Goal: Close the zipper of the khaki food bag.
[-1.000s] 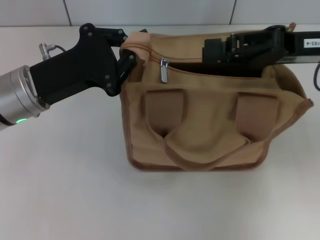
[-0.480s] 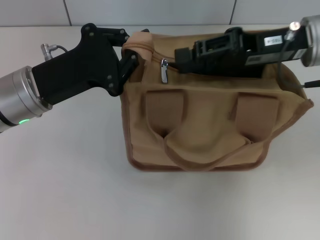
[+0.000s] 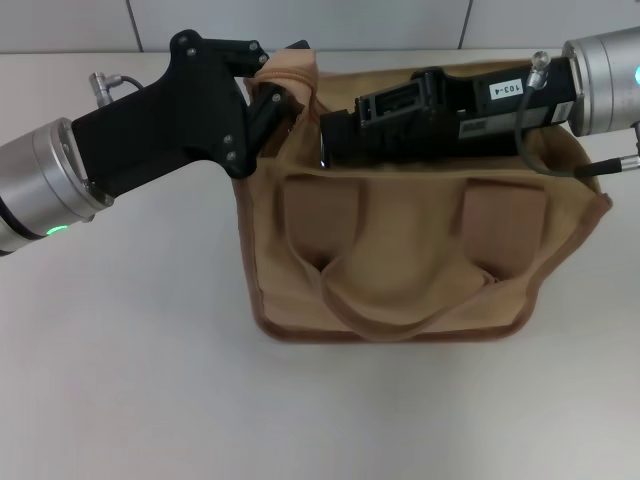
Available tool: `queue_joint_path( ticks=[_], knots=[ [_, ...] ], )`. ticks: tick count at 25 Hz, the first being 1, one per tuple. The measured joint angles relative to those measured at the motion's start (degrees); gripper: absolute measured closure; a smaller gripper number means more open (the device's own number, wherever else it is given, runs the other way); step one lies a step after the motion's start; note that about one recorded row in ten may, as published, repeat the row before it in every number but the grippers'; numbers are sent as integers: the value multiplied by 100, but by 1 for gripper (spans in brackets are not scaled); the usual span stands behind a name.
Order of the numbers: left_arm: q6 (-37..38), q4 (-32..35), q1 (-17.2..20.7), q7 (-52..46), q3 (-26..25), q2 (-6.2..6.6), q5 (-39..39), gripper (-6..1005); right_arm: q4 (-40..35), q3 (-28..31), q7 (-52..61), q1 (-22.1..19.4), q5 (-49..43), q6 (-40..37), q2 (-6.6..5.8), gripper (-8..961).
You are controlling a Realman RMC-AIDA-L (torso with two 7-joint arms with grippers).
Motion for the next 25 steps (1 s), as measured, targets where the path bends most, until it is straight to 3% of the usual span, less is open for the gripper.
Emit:
queue_joint_path(
  ticks=[12, 25],
  knots=[
    [-40, -433, -419, 136, 4, -1, 8, 960, -1, -7, 0, 34, 12, 74, 47, 615],
    [-375, -596, -481, 219, -54, -10, -193, 954, -62, 1, -25, -37, 0, 7, 115, 614]
  ],
)
